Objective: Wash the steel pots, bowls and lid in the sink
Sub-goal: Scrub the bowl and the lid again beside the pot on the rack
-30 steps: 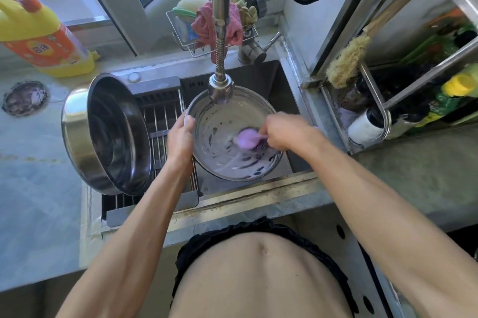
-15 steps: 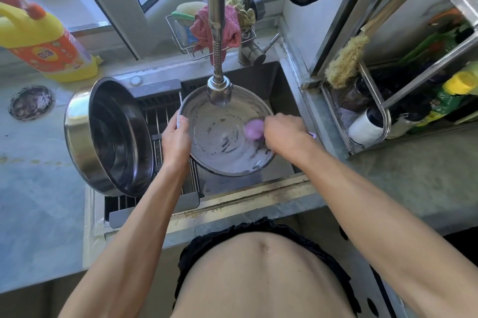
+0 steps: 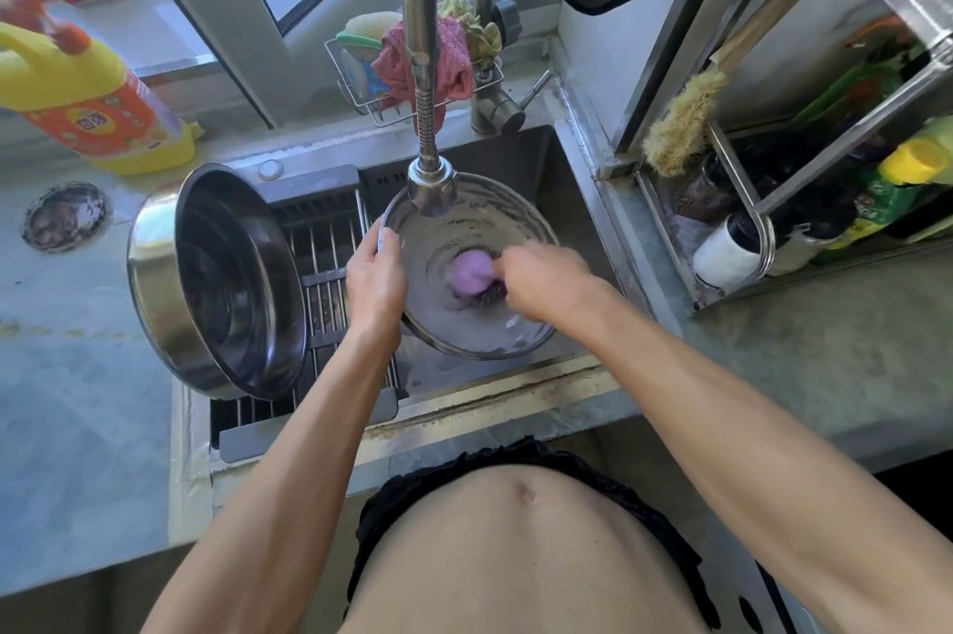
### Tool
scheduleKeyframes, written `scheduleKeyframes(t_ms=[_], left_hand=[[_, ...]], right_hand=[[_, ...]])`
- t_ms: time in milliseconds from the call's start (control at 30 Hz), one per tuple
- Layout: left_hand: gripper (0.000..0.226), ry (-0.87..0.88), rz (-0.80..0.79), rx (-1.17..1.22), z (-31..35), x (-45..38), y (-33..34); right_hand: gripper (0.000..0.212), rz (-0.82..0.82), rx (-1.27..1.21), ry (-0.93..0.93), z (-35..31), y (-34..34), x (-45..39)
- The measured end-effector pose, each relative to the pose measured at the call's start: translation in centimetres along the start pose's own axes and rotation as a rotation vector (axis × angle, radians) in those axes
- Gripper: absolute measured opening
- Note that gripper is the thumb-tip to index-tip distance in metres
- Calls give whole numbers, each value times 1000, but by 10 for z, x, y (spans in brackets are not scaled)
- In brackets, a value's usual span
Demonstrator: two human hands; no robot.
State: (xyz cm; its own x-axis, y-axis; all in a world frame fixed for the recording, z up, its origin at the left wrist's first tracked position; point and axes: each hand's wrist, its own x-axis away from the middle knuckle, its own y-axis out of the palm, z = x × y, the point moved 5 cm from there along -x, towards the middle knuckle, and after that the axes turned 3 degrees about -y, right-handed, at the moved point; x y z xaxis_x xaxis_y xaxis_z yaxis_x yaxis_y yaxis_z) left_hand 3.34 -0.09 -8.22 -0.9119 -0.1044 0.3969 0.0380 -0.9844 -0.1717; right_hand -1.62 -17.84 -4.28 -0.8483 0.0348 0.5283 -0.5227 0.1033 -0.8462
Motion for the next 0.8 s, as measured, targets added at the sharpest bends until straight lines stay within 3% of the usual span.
scheduleKeyframes(t_ms=[100, 200, 300, 400, 500, 600, 700, 800], left_hand=[[36, -31, 22, -19, -5, 0, -1], [36, -13, 4, -37, -9, 2, 1], [36, 22, -40, -81, -10, 4, 10], [37, 28, -9, -71, -9, 0, 6], [37, 11, 27, -36, -6, -1, -5], [36, 43, -54, -51, -5, 4, -1], [36, 79, -67, -52, -3, 7, 8], [37, 85, 16, 21, -4, 0, 3]], right_hand=[[36, -150, 6, 97, 8, 2, 4], [38, -105, 31, 235, 29, -4, 1], [47, 113, -123, 11, 13, -1, -6], [41, -82, -345, -201, -6, 13, -2], [35, -235, -125, 47, 20, 18, -6], [40, -37, -8, 232, 35, 1, -3], [44, 140, -123, -16, 2, -6, -7], [28, -49, -253, -203, -18, 9, -2]])
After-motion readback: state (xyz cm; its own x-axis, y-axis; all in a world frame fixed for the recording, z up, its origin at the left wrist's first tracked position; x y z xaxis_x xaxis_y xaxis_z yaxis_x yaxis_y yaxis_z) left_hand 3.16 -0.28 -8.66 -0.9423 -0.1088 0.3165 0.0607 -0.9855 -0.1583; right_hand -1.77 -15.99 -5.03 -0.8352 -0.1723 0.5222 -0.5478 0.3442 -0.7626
